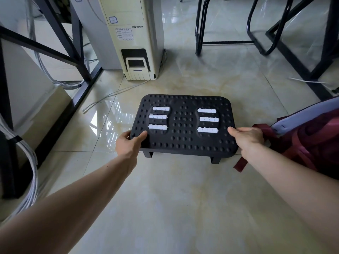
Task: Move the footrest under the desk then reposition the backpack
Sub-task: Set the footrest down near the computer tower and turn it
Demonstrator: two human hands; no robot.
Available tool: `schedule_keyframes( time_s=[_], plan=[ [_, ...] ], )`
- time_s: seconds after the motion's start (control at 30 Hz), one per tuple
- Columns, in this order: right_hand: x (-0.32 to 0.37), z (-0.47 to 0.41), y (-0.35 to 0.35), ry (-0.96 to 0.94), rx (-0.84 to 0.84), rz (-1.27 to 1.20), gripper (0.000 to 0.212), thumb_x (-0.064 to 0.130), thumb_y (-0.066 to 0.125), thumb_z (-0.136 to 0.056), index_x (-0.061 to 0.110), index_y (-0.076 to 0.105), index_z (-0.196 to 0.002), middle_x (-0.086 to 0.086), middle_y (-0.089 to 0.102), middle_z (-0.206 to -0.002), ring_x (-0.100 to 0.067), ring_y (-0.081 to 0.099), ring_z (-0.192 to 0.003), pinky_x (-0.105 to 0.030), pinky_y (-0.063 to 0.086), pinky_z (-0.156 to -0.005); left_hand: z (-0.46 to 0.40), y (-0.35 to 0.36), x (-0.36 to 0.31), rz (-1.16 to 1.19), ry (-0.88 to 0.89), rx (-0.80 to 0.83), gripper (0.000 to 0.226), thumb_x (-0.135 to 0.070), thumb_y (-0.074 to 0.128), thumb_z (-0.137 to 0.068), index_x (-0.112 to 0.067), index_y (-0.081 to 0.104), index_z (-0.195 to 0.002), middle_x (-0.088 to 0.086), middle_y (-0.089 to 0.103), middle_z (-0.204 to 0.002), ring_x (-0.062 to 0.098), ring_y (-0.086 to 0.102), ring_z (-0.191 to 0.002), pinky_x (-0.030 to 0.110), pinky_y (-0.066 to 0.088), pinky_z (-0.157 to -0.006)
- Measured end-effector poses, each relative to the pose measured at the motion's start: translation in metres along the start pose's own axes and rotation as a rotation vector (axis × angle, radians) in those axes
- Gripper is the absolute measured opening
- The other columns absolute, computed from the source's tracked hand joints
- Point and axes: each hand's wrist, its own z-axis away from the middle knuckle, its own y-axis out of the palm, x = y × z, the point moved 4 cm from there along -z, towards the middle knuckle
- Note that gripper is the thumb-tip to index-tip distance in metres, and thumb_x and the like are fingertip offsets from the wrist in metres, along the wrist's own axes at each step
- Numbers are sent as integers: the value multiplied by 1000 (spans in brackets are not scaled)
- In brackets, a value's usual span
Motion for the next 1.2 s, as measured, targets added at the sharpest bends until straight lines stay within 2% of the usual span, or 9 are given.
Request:
schedule_keyframes(
  time_s=[0.13,0.27,0.5,0.6,0.73,0.83,0.93,1.0,1.2],
  plan=[
    [1,-2,-4,7,-14,-12,30,18,78,-79,3,75,-105,-16,73,-110,-21,64,-84,-25,49,-82,7,0,4,-22,-2,1,32,-24,79,-71,-10,73,-100,4,72,-86,21,64,-78,23,47,-66],
    [1,-1,-5,-4,-6,10,28,19,76,-81,2,75,-104,-15,74,-107,-21,63,-82,-25,47,-79,5,0,3,-11,-19,13,42,-31,81,-63,-8,73,-98,5,72,-85,22,64,-76,25,47,-67],
    [3,0,-7,-21,30,73,29,27,75,-82,1,75,-95,-11,68,-89,-22,62,-81,-26,47,-78,-6,2,-4,-29,-61,-36,37,-37,80,-72,-4,74,-89,4,65,-72,22,57,-69,25,42,-62],
    [0,1,-6,-14,45,66,30,26,76,-81,1,75,-96,-10,67,-88,-22,63,-80,-25,46,-77,-7,3,-3,-19,-70,-48,32,-30,80,-73,-8,76,-96,3,69,-76,22,61,-71,25,45,-66],
    [1,1,-7,-14,37,81,28,24,77,-81,0,75,-94,-10,66,-87,-22,62,-80,-26,46,-76,-7,2,-1,-23,-85,-44,42,-33,82,-67,-9,77,-101,8,75,-89,25,66,-80,29,51,-76],
    [3,0,-9,-14,29,114,29,25,76,-81,-2,74,-93,-12,68,-88,-28,66,-83,-30,51,-79,-3,1,0,-13,-88,-46,42,-32,82,-68,-9,77,-103,6,74,-86,22,64,-75,24,47,-69],
    [3,-3,-10,-38,7,149,33,28,75,-81,-4,74,-91,-20,75,-99,-32,69,-86,-37,54,-83,4,2,1,12,-107,-51,40,-29,84,-68,-6,77,-100,3,70,-77,19,60,-68,23,45,-65],
    [3,-3,-11,-44,0,176,34,31,74,-81,-2,74,-91,-21,74,-101,-28,64,-79,-35,53,-80,7,2,1,30,-131,-53,38,-27,84,-68,-5,77,-98,1,68,-74,17,58,-63,22,44,-62],
    [4,-1,-12,-41,9,191,33,32,72,-83,1,75,-92,-20,75,-101,-25,61,-78,-33,51,-79,11,2,-2,34,-141,-49,37,-26,84,-70,-5,76,-100,0,65,-71,15,52,-57,20,42,-56]
  ],
)
